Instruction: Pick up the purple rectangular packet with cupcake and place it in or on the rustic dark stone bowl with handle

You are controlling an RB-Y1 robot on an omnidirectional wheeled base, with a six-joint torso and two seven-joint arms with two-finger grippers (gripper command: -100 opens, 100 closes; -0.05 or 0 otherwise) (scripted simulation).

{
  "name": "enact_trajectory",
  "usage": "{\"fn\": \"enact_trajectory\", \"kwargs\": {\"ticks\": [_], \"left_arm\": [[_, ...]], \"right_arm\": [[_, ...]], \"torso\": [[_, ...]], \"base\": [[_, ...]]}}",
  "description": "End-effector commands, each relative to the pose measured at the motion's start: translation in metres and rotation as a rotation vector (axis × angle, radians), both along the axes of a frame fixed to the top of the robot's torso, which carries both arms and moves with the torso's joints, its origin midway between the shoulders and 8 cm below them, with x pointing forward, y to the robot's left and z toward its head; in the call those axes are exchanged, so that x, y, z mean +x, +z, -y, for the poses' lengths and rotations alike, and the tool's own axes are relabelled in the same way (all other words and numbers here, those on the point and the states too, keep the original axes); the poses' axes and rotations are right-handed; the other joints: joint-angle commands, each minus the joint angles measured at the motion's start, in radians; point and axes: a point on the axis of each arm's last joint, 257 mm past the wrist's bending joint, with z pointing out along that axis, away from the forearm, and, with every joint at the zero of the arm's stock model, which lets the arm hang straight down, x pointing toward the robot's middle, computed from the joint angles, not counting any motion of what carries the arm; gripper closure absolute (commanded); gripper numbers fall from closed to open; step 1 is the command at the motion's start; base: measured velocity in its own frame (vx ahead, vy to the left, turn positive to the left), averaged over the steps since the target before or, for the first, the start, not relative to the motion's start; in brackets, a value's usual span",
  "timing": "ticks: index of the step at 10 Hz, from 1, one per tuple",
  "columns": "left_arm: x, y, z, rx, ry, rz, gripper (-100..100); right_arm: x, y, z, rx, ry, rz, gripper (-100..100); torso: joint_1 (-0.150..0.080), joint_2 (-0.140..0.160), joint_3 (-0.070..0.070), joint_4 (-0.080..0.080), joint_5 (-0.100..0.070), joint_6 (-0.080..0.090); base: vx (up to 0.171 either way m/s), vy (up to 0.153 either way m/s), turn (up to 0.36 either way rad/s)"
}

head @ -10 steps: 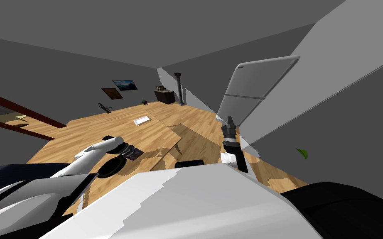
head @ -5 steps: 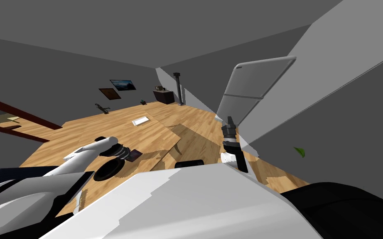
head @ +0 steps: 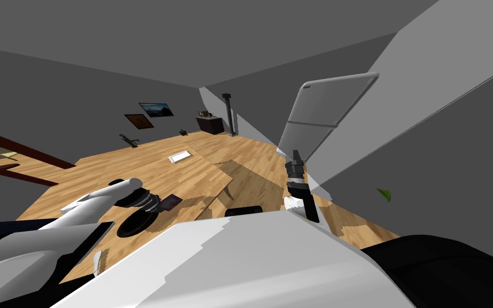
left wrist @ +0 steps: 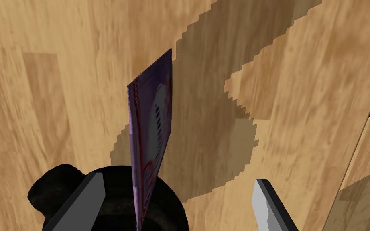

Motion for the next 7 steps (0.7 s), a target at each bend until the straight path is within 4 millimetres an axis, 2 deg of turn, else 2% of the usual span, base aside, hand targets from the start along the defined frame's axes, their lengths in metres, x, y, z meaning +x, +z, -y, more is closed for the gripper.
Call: {"fn": "enact_trajectory", "kwargs": {"ticks": [1, 2, 3, 4, 5, 7], "left_arm": [[0.0, 0.0, 0.0, 0.0, 0.0, 0.0, 0], [-0.009, -0.012, -0.002, 0.001, 0.019, 0.001, -100], [-0.015, -0.019, -0.002, 0.001, 0.031, 0.001, -100], [-0.01, -0.015, -0.001, -0.001, 0.024, -0.001, -100], [-0.01, -0.016, -0.002, 0.001, 0.024, 0.001, 100], [-0.009, -0.015, -0.002, 0.002, 0.024, 0.003, 100]], "right_arm": [[0.0, 0.0, 0.0, 0.0, 0.0, 0.0, 0], [0.0, 0.0, 0.0, 0.0, 0.0, 0.0, 0], [0.0, 0.0, 0.0, 0.0, 0.0, 0.0, 0], [0.0, 0.0, 0.0, 0.0, 0.0, 0.0, 0], [0.0, 0.0, 0.0, 0.0, 0.0, 0.0, 0], [0.0, 0.0, 0.0, 0.0, 0.0, 0.0, 0]], "torso": [[0.0, 0.0, 0.0, 0.0, 0.0, 0.0], [0.0, 0.0, 0.0, 0.0, 0.0, 0.0], [0.0, 0.001, 0.0, 0.0, 0.0, 0.001], [0.001, 0.001, 0.001, 0.0, 0.0, 0.001], [0.0, 0.001, 0.001, 0.0, 0.0, 0.0], [-0.001, 0.001, 0.001, 0.0, 0.001, -0.001]], "base": [[0.0, 0.0, 0.0], [-0.007, 0.009, -0.116], [-0.018, 0.021, -0.173], [-0.009, 0.013, -0.035], [0.0, 0.0, 0.0], [0.002, 0.003, -0.003]]}}
